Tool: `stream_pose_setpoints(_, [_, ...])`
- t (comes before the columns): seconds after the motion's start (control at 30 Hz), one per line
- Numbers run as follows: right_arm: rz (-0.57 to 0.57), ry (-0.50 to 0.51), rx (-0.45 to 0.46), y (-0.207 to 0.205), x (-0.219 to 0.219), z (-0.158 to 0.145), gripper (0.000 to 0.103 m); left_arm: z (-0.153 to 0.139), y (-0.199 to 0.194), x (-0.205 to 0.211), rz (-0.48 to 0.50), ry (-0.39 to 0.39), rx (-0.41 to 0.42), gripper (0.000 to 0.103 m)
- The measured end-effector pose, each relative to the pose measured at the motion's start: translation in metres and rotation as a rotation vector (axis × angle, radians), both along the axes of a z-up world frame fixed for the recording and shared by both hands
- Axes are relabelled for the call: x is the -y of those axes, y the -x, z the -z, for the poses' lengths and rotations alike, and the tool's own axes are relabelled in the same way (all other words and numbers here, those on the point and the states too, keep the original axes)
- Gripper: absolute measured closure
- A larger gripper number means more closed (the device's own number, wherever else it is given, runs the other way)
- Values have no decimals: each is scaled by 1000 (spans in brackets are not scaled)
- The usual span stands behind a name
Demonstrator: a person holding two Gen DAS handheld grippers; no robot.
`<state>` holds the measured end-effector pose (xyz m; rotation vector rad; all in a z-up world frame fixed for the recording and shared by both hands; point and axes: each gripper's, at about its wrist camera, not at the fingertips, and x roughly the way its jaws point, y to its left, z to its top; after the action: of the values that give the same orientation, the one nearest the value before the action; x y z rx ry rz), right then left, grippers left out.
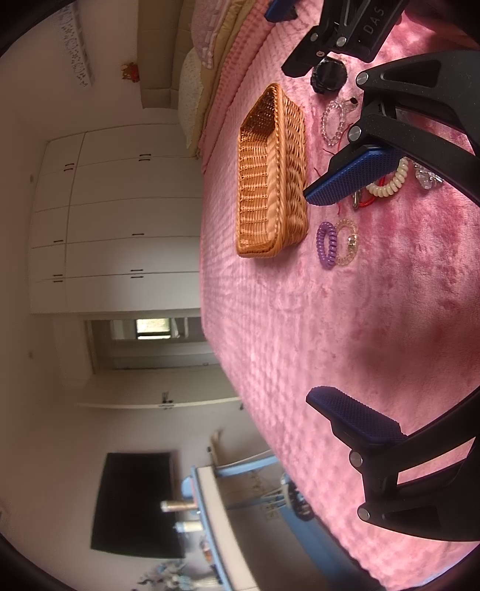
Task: Organize jewelry
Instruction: 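Grasp the crystal hair clip with the left tool while the right tool grasps the blue translucent clip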
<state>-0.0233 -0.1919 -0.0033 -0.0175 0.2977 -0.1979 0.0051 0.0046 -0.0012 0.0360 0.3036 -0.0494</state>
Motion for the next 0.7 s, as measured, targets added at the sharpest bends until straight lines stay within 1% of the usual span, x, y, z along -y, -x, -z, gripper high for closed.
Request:
stream_pose_setpoints(0.1, [2,-15,-15,-1,6,0,8,0,-9,-15,24,45,-56,9])
stream_pose_setpoints(0.17, [5,-15,-31,-4,9,0,8,-1,-16,-28,46,90,-102,14])
stream_pose_setpoints(0.23, [-3,-19,-74,-8,12,1,16,1,-24,-35,89,116,-169,16])
stream_pose_setpoints(0.27, [-11,-22,-101,-10,14,2,19,2,-25,-37,108,129,-191,21])
stream_pose_setpoints(0.3, [-15,-24,-120,-13,15,3,25,3,-28,-38,137,148,-221,24])
stream_pose_setpoints(0.33, [-20,-29,-149,-14,19,4,31,4,-29,-37,161,161,-250,29])
stream_pose_setpoints(0.37, [-26,-39,-171,-14,23,5,34,6,-30,-36,174,160,-269,33])
stream_pose_setpoints(0.5, [-44,-109,-239,-8,46,9,46,13,-20,-25,254,143,-342,34])
stream_pose_setpoints(0.53, [-45,-118,-252,-6,50,10,50,16,-18,-22,276,140,-367,38])
stream_pose_setpoints(0.57, [-48,-131,-273,-4,56,12,52,18,-17,-19,292,140,-386,44])
stream_pose_setpoints(0.6, [-52,-139,-287,-2,59,14,55,21,-14,-17,312,144,-405,44])
stream_pose_setpoints(0.63, [-61,-154,-307,1,62,17,57,24,-12,-13,331,144,-421,44])
stream_pose_setpoints(0.7, [-95,-188,-346,4,67,24,57,29,-9,-5,362,138,-446,44])
